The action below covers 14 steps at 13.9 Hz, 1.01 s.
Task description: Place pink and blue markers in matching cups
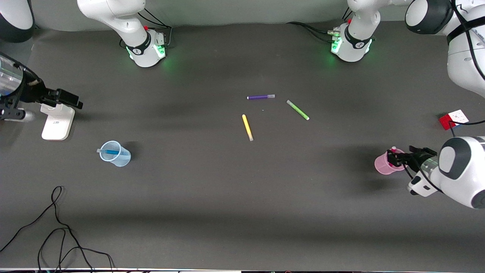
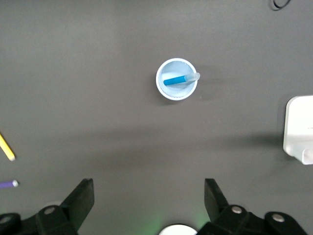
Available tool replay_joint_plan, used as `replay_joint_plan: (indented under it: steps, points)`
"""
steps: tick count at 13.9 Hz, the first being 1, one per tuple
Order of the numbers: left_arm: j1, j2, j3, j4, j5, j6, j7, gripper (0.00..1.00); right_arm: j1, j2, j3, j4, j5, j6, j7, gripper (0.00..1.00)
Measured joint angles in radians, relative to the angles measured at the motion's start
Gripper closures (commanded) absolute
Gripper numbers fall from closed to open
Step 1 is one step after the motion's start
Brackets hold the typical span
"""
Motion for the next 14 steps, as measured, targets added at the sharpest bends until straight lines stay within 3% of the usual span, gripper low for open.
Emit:
replay_joint_plan:
  steps: [3, 7, 10, 14]
  points:
    - [0.009, -0.083, 0.0, 0.024, 0.003, -0.008, 0.05, 0.0, -0.016, 0.006, 0.003, 0.033, 0.0, -0.001, -0.057, 0.0]
    - [0.038, -0.269, -0.001, -0.013, -0.002, -0.004, 0.134, 0.0, 0.028, 0.156, 0.009, 0.238, 0.0, -0.07, -0.057, 0.0]
    - [0.057, -0.434, -0.001, -0.145, -0.038, 0.065, 0.148, 0.0, 0.069, 0.238, -0.012, 0.313, 0.0, -0.082, -0.056, 0.0]
    - [0.056, -0.639, -0.004, -0.335, -0.109, 0.155, 0.157, 0.0, 0.056, 0.249, -0.024, 0.341, 0.0, -0.102, -0.056, 0.0]
